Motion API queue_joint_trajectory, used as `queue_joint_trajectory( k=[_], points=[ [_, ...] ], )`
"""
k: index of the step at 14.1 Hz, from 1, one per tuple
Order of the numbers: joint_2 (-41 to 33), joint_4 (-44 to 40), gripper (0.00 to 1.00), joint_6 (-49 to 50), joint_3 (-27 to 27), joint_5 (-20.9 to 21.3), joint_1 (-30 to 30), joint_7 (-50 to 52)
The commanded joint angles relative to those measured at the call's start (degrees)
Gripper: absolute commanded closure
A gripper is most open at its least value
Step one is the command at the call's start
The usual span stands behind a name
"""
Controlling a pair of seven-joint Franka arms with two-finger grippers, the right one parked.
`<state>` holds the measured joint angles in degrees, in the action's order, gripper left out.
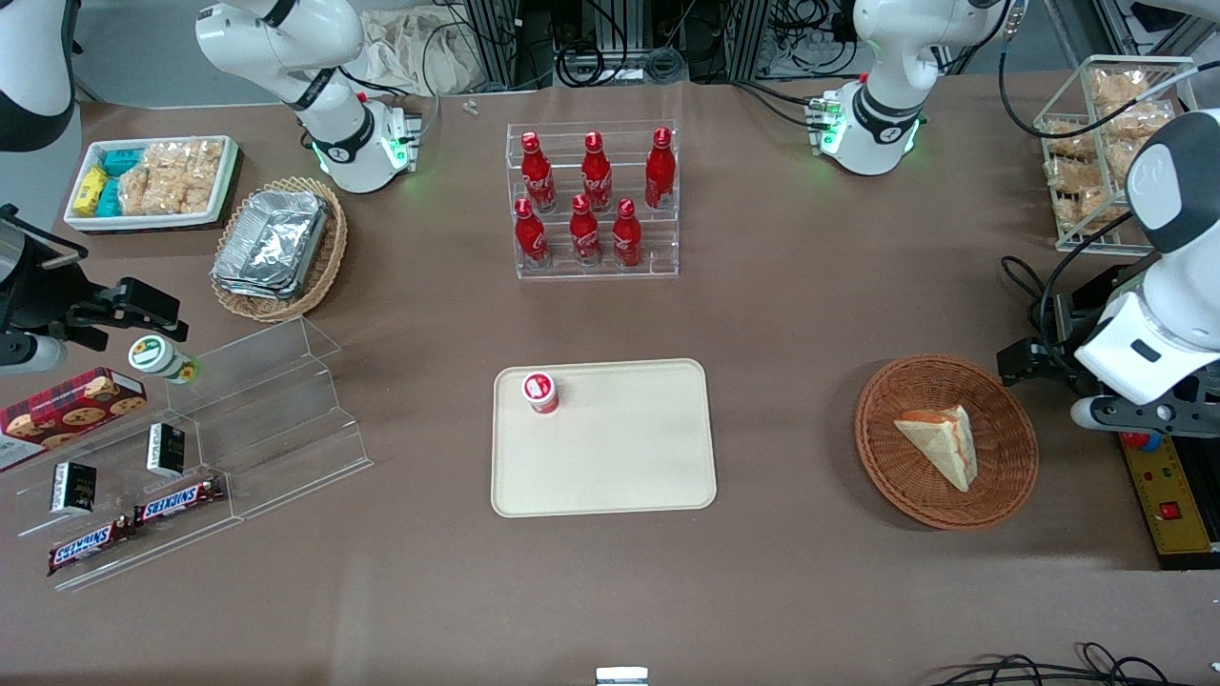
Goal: Place sandwich from basket to tray
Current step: 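Move the left gripper over the wrapped sandwich in the wicker basket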
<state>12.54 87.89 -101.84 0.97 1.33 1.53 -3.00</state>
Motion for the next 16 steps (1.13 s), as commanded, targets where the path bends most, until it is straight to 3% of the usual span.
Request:
queue_joint_trajectory(
  k=[1,6,16],
  points=[
    [-0.5,-0.4,0.00,1.7,-0.9,0.2,1.0,0.3],
    [1.0,-0.2,0.00,1.6,-0.9,0.2,1.0,0.3],
    [2.2,9.7,0.00,-7.1,-0.9,-0.1,0.8,0.4]
  ],
)
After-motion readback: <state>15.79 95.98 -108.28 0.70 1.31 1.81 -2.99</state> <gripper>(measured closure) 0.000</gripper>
